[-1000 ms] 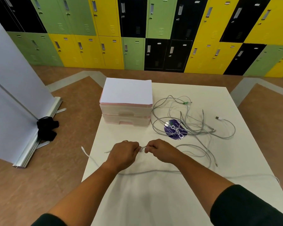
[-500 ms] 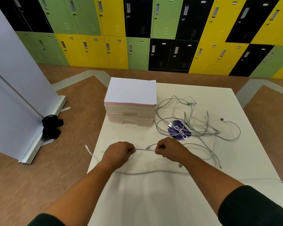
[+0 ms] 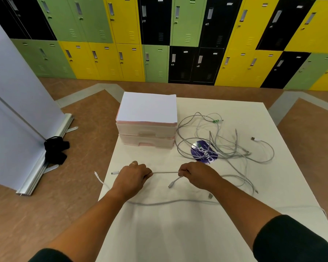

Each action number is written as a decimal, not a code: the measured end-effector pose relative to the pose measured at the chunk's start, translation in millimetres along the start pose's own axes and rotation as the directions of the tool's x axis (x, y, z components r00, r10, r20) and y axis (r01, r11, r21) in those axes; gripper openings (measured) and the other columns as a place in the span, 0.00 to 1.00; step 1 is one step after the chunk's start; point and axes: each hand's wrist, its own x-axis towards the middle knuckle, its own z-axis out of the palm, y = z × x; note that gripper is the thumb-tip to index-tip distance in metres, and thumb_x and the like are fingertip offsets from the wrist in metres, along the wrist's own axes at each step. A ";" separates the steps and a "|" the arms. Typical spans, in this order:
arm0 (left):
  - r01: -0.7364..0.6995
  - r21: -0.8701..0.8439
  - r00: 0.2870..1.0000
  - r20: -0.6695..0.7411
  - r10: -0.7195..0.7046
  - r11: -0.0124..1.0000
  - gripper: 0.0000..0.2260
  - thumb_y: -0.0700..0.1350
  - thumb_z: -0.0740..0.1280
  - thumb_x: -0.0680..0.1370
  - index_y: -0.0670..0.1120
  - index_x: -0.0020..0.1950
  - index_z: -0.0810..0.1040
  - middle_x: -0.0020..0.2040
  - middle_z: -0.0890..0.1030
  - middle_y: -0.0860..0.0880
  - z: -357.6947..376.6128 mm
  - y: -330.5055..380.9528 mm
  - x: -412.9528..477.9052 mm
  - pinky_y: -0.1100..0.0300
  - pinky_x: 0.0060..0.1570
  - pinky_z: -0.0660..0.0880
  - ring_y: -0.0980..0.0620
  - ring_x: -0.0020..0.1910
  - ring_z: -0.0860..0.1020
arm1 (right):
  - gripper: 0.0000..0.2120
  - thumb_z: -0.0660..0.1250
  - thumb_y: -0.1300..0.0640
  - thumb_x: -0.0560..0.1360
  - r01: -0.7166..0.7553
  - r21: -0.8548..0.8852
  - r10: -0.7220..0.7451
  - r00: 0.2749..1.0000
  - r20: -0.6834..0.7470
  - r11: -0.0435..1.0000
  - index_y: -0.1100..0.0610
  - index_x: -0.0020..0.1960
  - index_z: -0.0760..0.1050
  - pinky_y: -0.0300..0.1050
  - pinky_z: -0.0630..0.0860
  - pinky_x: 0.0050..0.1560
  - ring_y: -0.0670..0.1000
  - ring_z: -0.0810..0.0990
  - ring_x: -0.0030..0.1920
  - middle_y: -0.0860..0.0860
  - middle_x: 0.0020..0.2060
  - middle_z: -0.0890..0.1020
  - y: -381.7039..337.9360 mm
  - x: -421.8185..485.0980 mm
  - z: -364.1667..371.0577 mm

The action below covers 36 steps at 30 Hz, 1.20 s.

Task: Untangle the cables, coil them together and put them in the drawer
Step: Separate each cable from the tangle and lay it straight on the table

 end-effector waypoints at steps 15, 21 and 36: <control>0.062 -0.117 0.997 -0.026 -0.066 0.991 0.06 0.45 0.68 0.80 0.49 0.46 0.84 0.36 0.76 0.53 0.3 -18.5 -0.8 0.58 0.34 0.68 0.53 0.38 0.67 | 0.20 0.64 0.38 0.76 -0.140 -0.015 0.137 0.984 -0.112 0.990 0.52 0.35 0.72 0.44 0.68 0.35 0.46 0.73 0.32 0.47 0.29 0.74 17.7 -4.5 -4.9; 0.096 -0.120 0.994 -0.047 -0.102 0.988 0.07 0.45 0.68 0.80 0.49 0.45 0.84 0.35 0.77 0.53 -8.0 -23.6 -4.8 0.61 0.33 0.62 0.51 0.38 0.70 | 0.10 0.59 0.53 0.82 -0.061 0.063 0.065 0.996 -0.062 0.996 0.50 0.54 0.80 0.45 0.76 0.53 0.48 0.80 0.50 0.44 0.50 0.82 17.8 -4.1 -10.8; 0.362 -0.053 0.916 0.204 -0.345 0.931 0.12 0.42 0.61 0.82 0.48 0.55 0.85 0.47 0.80 0.47 0.3 -53.8 -22.9 0.52 0.47 0.76 0.44 0.48 0.79 | 0.10 0.62 0.49 0.81 0.003 0.062 0.005 0.990 -0.139 0.998 0.52 0.52 0.80 0.48 0.76 0.46 0.48 0.77 0.42 0.48 0.42 0.82 3.8 -7.7 3.2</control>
